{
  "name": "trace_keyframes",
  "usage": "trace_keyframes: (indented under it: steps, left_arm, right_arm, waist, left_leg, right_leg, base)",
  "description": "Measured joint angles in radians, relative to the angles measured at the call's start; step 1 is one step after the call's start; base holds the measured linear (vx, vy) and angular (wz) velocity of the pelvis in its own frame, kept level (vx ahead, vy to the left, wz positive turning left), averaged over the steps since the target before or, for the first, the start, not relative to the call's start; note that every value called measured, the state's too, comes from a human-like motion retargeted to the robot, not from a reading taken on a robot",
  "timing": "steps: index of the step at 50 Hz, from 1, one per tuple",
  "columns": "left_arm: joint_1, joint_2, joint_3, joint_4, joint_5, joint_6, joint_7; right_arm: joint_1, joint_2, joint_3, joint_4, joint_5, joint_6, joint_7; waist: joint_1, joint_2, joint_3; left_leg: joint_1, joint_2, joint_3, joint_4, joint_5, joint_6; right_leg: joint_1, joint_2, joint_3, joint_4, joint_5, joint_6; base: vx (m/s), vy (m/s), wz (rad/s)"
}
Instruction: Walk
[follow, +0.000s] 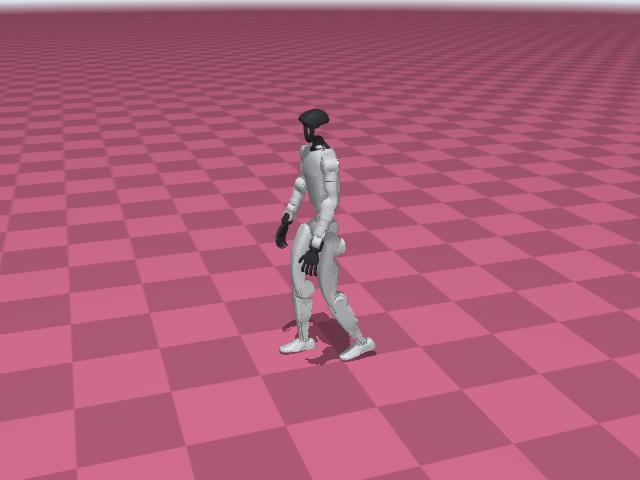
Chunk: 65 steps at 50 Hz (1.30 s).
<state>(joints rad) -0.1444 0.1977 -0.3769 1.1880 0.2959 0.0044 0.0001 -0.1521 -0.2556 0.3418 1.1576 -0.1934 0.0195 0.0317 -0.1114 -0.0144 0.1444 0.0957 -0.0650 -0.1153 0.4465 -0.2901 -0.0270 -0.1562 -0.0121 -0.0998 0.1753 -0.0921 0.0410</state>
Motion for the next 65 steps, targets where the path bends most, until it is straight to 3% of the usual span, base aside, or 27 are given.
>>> trace_keyframes:
  steps: [8,15,22,30,35,42,48,55,60,65]
  left_arm:
    - [-0.061,0.013,-0.032,-0.019,0.024,0.011,-0.002]
    - [-0.092,0.016,-0.057,-0.005,0.062,0.024,-0.005]
    - [-0.069,0.012,-0.076,0.005,0.085,0.015,-0.026]
    - [-0.010,0.010,-0.080,0.018,0.092,-0.009,-0.026]
    - [0.017,0.006,-0.065,0.029,0.086,-0.016,-0.009]
    - [0.033,-0.004,-0.044,0.038,0.070,-0.025,0.016]
    - [0.037,-0.012,-0.034,0.045,0.066,-0.030,0.016]
    - [0.058,-0.007,-0.021,0.060,0.082,-0.028,0.014]
    - [0.078,-0.002,-0.007,0.080,0.069,-0.025,0.025]
    - [0.078,0.003,0.008,0.109,0.041,-0.024,0.038]
  right_arm:
    - [-0.014,0.010,0.007,-0.002,-0.023,0.000,0.020]
    - [-0.017,0.028,0.025,0.016,-0.021,-0.007,0.051]
    - [0.003,0.032,0.024,0.036,-0.037,-0.016,0.072]
    - [0.019,0.036,0.028,0.032,-0.050,-0.028,0.040]
    - [0.008,0.036,0.034,0.024,-0.053,-0.033,0.012]
    - [-0.039,0.022,0.038,0.010,-0.043,-0.037,-0.021]
    - [-0.073,0.004,0.033,0.006,-0.036,-0.041,-0.027]
    - [-0.091,-0.014,0.050,0.017,-0.054,-0.040,-0.018]
    - [-0.097,-0.017,0.065,0.016,-0.069,-0.035,-0.012]
    - [-0.111,-0.013,0.088,0.011,-0.086,-0.035,-0.008]
  waist:
    - [-0.035,-0.022,0.029]
    - [-0.037,-0.007,0.053]
    - [-0.004,0.017,0.024]
    - [0.054,0.006,-0.030]
    - [0.088,-0.002,-0.038]
    - [0.115,0.006,-0.010]
    - [0.114,0.000,0.021]
    - [0.092,-0.020,0.034]
    - [0.056,-0.028,0.022]
    - [0.010,-0.027,0.006]
  left_leg:
    - [0.027,-0.007,0.045,-0.229,-0.060,0.074]
    - [-0.014,0.002,0.055,-0.302,-0.015,0.084]
    - [-0.067,0.013,0.051,-0.338,0.058,0.073]
    - [-0.134,0.000,0.049,-0.362,0.135,0.055]
    - [-0.180,0.008,0.055,-0.350,0.167,0.034]
    - [-0.256,0.041,0.072,-0.309,0.215,-0.019]
    - [-0.312,0.067,0.171,-0.191,0.122,0.011]
    - [-0.334,0.064,0.230,0.216,-0.022,0.051]
    - [-0.272,0.032,0.198,0.431,-0.024,0.039]
    - [-0.161,-0.020,0.136,0.360,0.004,0.003]
  right_leg:
    - [-0.108,-0.039,-0.019,0.076,0.047,0.047]
    - [-0.181,-0.071,-0.067,0.387,-0.100,-0.006]
    - [-0.104,-0.067,-0.026,0.632,-0.200,-0.043]
    - [0.113,-0.013,0.116,0.340,-0.187,0.010]
    - [0.186,0.005,0.158,0.125,-0.217,-0.002]
    - [0.196,0.030,0.126,0.001,-0.194,-0.022]
    - [0.155,0.029,0.072,-0.030,-0.140,-0.019]
    - [0.095,0.014,0.029,-0.043,-0.061,-0.013]
    - [0.047,0.015,0.010,-0.063,0.015,-0.016]
    - [-0.008,0.024,-0.004,-0.086,0.104,-0.016]
  base:
    - [-0.32,0.10,0.12]
    - [-0.30,0.05,0.04]
    - [-0.26,-0.02,0.10]
    - [-0.24,-0.08,0.16]
    - [-0.26,-0.11,0.09]
    - [-0.29,-0.13,0.19]
    - [-0.33,-0.12,0.39]
    - [-0.37,-0.07,0.41]
    - [-0.40,-0.04,0.44]
    - [-0.41,-0.03,0.38]
